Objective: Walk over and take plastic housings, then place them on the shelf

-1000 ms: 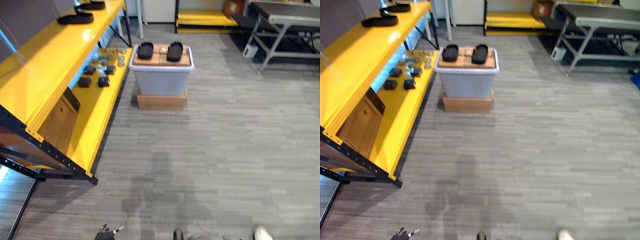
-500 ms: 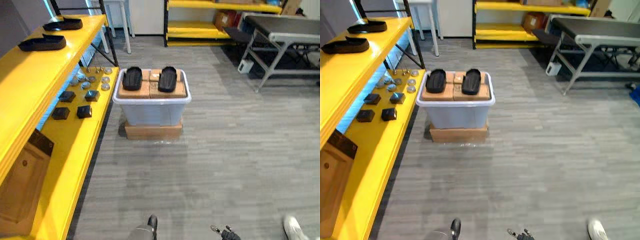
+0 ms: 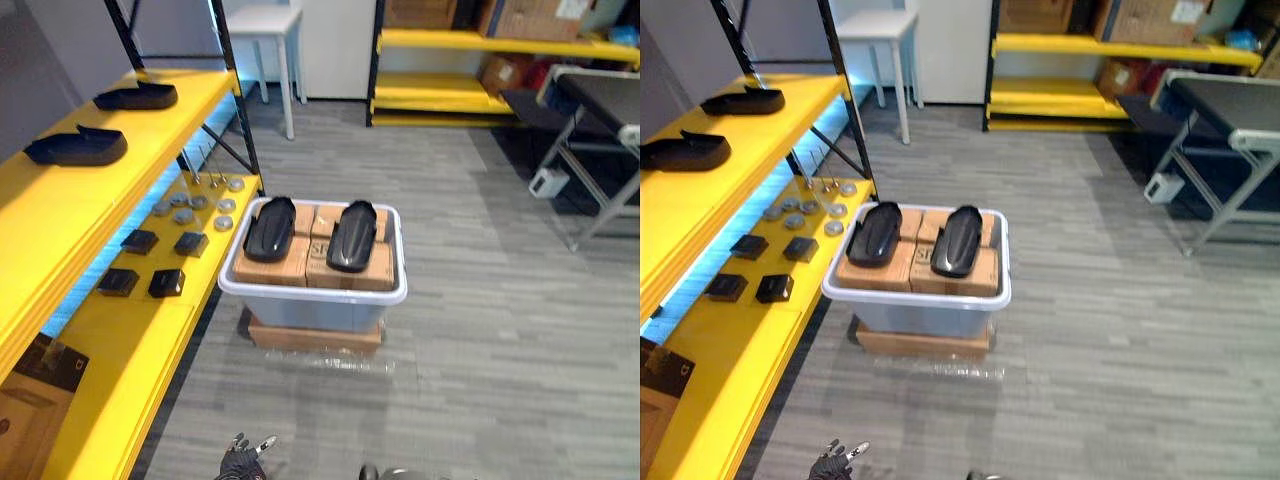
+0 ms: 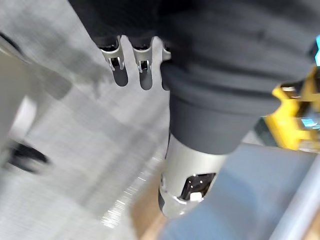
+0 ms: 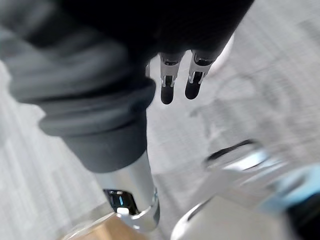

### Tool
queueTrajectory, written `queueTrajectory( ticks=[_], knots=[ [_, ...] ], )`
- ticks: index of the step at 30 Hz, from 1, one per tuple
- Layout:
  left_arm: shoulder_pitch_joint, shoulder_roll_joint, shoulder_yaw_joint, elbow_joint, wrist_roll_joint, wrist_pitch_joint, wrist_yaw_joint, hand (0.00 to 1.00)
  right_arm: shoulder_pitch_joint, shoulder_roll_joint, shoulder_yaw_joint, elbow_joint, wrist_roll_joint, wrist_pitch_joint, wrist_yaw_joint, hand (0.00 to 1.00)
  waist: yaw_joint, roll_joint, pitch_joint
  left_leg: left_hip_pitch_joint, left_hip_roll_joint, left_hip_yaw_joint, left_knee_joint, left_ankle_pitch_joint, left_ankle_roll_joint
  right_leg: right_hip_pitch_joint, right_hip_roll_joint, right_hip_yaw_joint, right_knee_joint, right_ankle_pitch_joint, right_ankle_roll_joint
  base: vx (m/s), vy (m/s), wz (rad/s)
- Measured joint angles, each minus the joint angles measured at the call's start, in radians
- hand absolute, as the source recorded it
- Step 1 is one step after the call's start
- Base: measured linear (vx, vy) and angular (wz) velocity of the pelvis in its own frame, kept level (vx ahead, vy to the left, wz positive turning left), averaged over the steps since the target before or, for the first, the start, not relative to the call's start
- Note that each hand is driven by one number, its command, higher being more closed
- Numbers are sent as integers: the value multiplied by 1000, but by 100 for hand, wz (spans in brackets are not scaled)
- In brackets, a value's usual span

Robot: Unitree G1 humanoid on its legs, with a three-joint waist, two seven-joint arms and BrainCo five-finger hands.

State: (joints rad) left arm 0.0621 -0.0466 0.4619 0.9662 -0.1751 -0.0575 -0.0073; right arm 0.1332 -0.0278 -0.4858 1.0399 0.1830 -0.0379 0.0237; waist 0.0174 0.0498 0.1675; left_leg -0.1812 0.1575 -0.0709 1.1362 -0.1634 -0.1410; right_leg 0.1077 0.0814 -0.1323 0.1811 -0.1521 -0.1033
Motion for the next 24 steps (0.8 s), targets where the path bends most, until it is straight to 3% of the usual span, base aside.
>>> queueTrajectory(
  ticks=[1, 2, 3, 4, 5, 6, 9, 11, 14, 15, 16, 17, 18, 19, 22, 24],
  knots=[
    [16, 3, 1, 6, -7, 0, -1, 0, -10, 4, -10, -1, 0, 2, 2, 0, 16, -9, 5, -72, 38, 71, -89, -44, 22, 76, -11, 16, -69, -2, 8, 605, -58, -25],
    [21, 4, 7, 9, -25, -2, -2, 0, -14, 7, -25, -1, 0, 3, 2, 0, 19, -10, 6, -88, 42, 94, -165, -59, 26, 102, -20, 20, -89, -6, 20, 498, 1, -26],
    [24, 9, 10, 16, -38, -7, -2, 0, -19, 7, -47, 0, 3, 4, 4, 0, 24, -9, 6, -97, 36, 127, -389, -62, 22, 140, -40, 29, -110, -21, 45, 467, 90, -17],
    [41, 10, 8, 18, -37, -9, -3, 0, -18, 5, -52, -5, 9, 3, 6, 0, 23, 0, -1, -76, 18, 133, -686, 0, 62, 159, -47, 35, -119, -42, 73, 460, 113, -20],
    [48, 9, 11, 20, -39, -11, -5, 0, -18, 5, -52, -5, 11, 2, 5, 0, 27, 3, -4, -75, 6, 115, -754, 111, 67, 169, -47, 41, -120, -61, 84, 577, 148, -25],
    [56, 28, 22, 41, -39, -12, -6, 0, -22, 15, -41, -6, 16, 2, 2, 0, 31, -25, -13, -63, -33, 107, -782, 167, 67, 180, -77, 61, -121, -78, 94, 409, 103, -8],
    [59, 76, -25, 80, -34, -9, -11, 0, -33, 12, -26, -4, 17, 0, -2, 0, 23, -53, -18, -37, -80, 98, -821, 165, 86, 162, -123, 79, -56, -73, 103, 493, 127, 31],
    [81, 89, -41, 101, -28, -5, -11, 0, -50, 6, -14, -9, 17, -4, -3, 0, 24, -55, -19, -4, -86, 103, -820, 129, 96, 137, -123, 129, 42, -58, 125, 355, 133, 10],
    [93, 111, -89, 99, -29, 3, -3, 0, -73, 5, 88, -88, 16, -10, -15, 0, 20, -50, -15, 87, -60, 99, -896, 109, 104, -15, -95, 178, 402, -36, 138, 300, 17, -3],
    [91, 123, -129, 96, -29, 3, 4, 0, -67, 5, 131, -140, 11, -16, -19, 0, 20, -41, -18, 123, -39, 100, -931, 114, 101, -59, -73, 194, 409, -129, 125, 246, -69, -1],
    [83, 135, -158, 93, -30, 2, 4, 0, -51, 4, 164, -214, 6, -23, -25, 0, 17, -40, -20, 140, -23, 98, -949, 114, 100, -97, -66, 204, 347, -167, 126, 225, -86, 2],
    [72, 140, -173, 91, -30, -2, 5, 0, -40, 3, 184, -260, 3, -25, -32, 0, 13, -42, -21, 147, -19, 96, -959, 116, 95, -122, -69, 206, 291, -167, 128, 191, -138, 10],
    [62, 147, -180, 74, -30, -6, 4, 0, -27, 3, 210, -346, -6, -28, -42, 0, 2, -57, -27, 149, -25, 93, -971, 116, 78, -161, -90, 206, 146, -112, 130, 141, -146, 10],
    [60, 154, -185, 70, -30, -10, 4, 0, -19, 5, 223, -385, -18, -30, -46, 0, -1, -83, -33, 151, -46, 94, -977, 114, 72, -174, -114, 206, 75, 4, 141, 192, -208, 16],
    [54, 106, -192, 75, -27, -19, 10, 0, 21, -14, 235, -534, -80, -53, -69, 0, -5, -43, -57, 183, -10, 65, -1045, 107, 58, -146, -75, 203, 23, 34, 123, 197, -174, -7],
    [53, 110, -216, 74, -27, -23, 11, 0, 30, -13, 243, -580, -107, -56, -75, 0, -6, -40, -57, 195, -2, 65, -1064, 107, 57, -138, -67, 203, 7, 37, 120, 116, -67, -6]
  ],
)
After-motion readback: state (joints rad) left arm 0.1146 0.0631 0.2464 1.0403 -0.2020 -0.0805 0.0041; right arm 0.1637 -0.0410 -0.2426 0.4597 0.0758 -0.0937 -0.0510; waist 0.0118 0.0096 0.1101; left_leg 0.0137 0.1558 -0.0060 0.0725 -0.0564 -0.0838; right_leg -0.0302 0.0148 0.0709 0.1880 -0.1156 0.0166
